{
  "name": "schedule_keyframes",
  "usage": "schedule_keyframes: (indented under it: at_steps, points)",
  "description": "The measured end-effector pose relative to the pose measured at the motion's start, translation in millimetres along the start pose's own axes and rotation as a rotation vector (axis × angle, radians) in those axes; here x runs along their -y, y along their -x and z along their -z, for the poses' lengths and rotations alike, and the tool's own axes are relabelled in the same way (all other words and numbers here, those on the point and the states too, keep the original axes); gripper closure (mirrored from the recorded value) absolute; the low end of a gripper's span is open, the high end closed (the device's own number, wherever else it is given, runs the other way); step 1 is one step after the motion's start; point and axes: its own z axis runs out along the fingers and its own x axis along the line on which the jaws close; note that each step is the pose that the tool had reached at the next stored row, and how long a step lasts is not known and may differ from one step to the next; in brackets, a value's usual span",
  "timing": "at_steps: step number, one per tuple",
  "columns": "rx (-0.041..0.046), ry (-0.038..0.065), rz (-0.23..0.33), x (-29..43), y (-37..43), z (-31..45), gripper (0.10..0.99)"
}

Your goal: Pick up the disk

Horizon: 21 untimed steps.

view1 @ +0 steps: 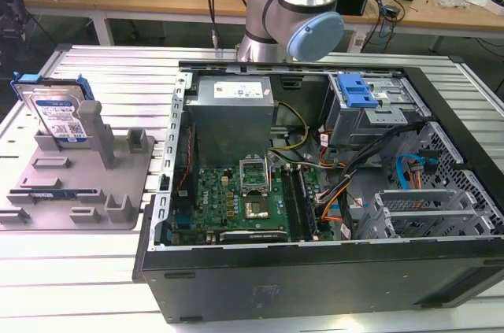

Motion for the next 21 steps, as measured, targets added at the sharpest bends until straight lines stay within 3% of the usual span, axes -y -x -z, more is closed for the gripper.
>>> schedule_keyframes:
  at_steps: [3,11,15,21]
  points:
    - [-0.0004,0.000,0.014,-1.7,4.7,-0.4,0.529]
    - [-0.0004,0.000,0.017,-1.8,5.3,-0.6,0.529]
    - [-0.0008,0.000,0.017,-2.0,11.3,-1.6,0.529]
    - [-0.0016,0.000,0.017,-2.0,12.6,-2.5,0.529]
